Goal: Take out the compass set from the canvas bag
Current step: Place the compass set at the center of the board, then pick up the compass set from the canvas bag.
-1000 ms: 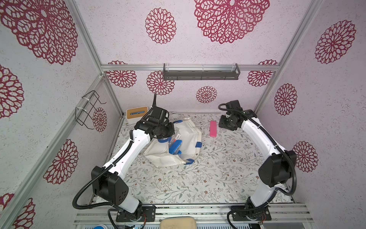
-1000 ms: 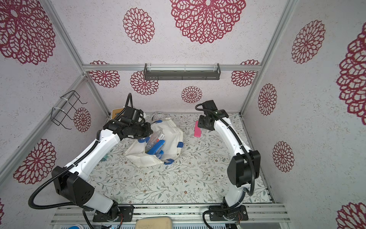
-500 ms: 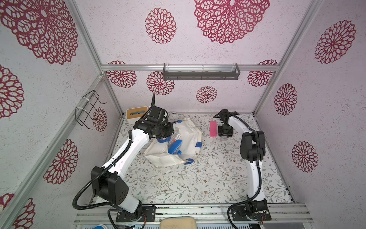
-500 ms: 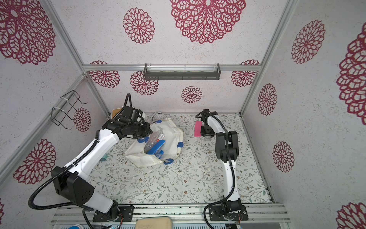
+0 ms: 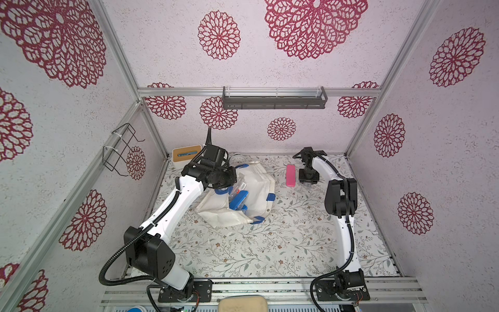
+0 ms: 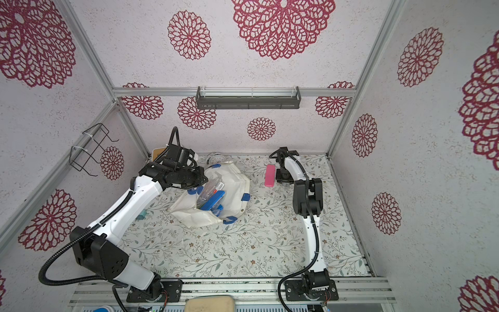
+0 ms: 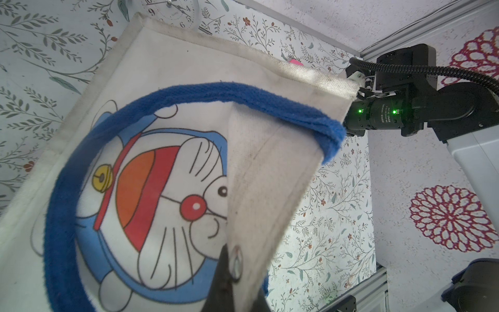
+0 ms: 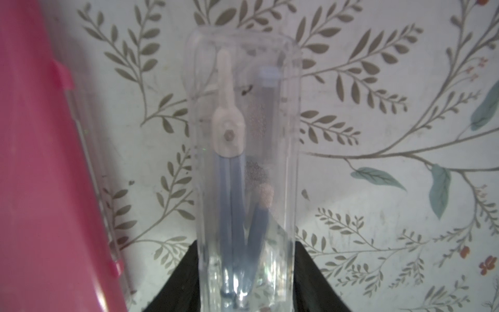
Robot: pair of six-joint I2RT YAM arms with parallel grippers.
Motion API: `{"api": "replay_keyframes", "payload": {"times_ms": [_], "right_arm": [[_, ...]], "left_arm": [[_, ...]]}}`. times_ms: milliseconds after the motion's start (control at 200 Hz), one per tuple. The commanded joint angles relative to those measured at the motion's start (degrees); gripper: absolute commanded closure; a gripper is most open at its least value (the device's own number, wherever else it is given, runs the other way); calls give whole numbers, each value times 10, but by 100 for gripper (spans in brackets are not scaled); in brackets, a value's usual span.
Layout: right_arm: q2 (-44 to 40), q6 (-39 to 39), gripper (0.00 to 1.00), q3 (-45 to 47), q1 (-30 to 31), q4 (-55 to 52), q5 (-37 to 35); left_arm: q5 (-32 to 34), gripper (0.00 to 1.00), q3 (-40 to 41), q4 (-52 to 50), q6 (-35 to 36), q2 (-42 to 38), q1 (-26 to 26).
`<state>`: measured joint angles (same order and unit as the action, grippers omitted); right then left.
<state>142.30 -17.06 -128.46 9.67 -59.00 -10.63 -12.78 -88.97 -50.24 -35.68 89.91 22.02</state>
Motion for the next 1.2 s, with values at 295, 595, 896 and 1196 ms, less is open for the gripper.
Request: {"api": "replay_keyframes", "payload": {"times_ms": [295, 595, 896, 1196], "right_arm": [[-65, -26, 37, -8, -4, -11, 28], [-285, -172, 50, 248, 6, 164, 170], [-455, -333, 59, 446, 135, 327, 228], [-414, -447, 60, 440, 272, 430, 270]], "left_arm": [[-8, 100, -6, 5, -5, -4, -2], [-3, 100, -16, 2, -2, 4, -2], [3, 100, -26, -5, -1, 13, -2], [23, 100, -32, -16, 4, 12, -2]]}}
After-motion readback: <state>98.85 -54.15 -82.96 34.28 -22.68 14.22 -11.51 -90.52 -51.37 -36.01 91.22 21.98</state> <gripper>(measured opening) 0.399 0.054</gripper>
